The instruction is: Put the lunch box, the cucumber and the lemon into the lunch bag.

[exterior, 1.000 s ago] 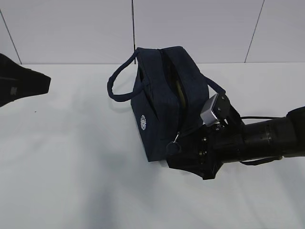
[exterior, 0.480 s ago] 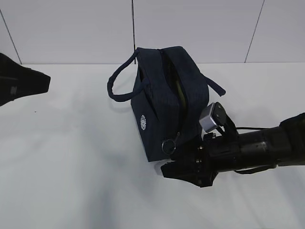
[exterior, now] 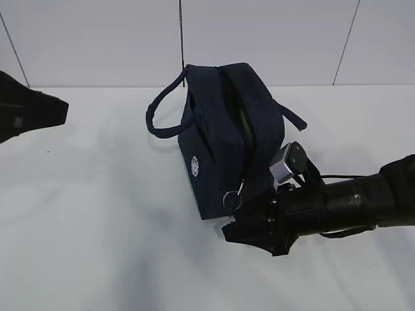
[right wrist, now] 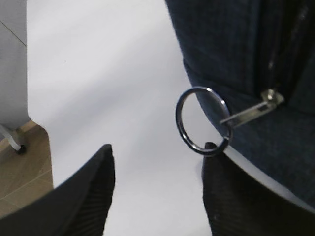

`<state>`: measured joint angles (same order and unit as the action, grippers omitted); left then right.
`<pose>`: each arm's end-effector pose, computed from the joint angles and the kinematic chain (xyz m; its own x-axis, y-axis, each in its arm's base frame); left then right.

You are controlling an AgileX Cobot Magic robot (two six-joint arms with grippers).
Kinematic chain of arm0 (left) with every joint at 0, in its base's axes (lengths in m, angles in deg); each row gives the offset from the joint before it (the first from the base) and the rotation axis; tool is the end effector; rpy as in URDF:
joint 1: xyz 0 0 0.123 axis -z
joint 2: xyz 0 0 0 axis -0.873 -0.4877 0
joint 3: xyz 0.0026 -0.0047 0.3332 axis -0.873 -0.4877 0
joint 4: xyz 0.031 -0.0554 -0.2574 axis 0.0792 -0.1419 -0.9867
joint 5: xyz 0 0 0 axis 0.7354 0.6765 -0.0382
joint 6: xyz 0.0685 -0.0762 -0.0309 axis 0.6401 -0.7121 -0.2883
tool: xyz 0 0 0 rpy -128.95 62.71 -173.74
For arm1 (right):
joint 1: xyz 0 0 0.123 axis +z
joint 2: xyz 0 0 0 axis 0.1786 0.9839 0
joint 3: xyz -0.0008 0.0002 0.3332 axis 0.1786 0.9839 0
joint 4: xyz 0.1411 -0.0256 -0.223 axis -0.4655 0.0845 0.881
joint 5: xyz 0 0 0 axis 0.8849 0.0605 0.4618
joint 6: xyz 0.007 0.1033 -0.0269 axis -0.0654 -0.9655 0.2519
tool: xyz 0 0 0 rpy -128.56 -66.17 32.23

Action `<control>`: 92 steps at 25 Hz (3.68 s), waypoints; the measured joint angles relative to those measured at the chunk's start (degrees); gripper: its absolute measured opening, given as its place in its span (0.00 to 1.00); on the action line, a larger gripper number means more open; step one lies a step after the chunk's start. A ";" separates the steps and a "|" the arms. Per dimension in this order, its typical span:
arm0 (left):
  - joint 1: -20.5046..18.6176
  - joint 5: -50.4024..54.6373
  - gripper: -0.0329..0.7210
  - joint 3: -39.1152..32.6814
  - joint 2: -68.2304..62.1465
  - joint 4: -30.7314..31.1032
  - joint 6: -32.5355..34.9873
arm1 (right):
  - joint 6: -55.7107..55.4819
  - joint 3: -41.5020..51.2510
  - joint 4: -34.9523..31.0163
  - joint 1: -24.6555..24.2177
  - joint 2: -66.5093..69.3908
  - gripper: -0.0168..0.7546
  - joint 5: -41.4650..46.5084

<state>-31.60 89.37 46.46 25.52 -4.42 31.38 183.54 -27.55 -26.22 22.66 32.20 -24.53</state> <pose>0.1806 -0.1172 0.3492 -0.5178 0.1986 -0.8321 0.5408 0.8297 -0.1385 0.3186 0.1578 0.1245 -0.4088 -0.3257 -0.8526 -0.8849 0.3699 0.2830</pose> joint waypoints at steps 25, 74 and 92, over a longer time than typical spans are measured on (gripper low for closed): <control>0.00 0.00 0.36 0.00 0.00 0.00 0.00 | -0.09 -4.48 0.00 0.00 0.05 0.57 -5.82; 0.00 0.53 0.36 0.00 0.00 0.09 0.00 | -18.51 -4.48 11.08 0.00 -8.10 0.02 1.31; 0.00 0.53 0.36 0.00 0.00 0.09 0.00 | -23.68 -4.88 13.43 0.00 -18.28 0.02 6.41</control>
<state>-31.60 89.89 46.46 25.52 -4.33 31.38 159.86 -32.43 -12.79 22.66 13.92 -18.12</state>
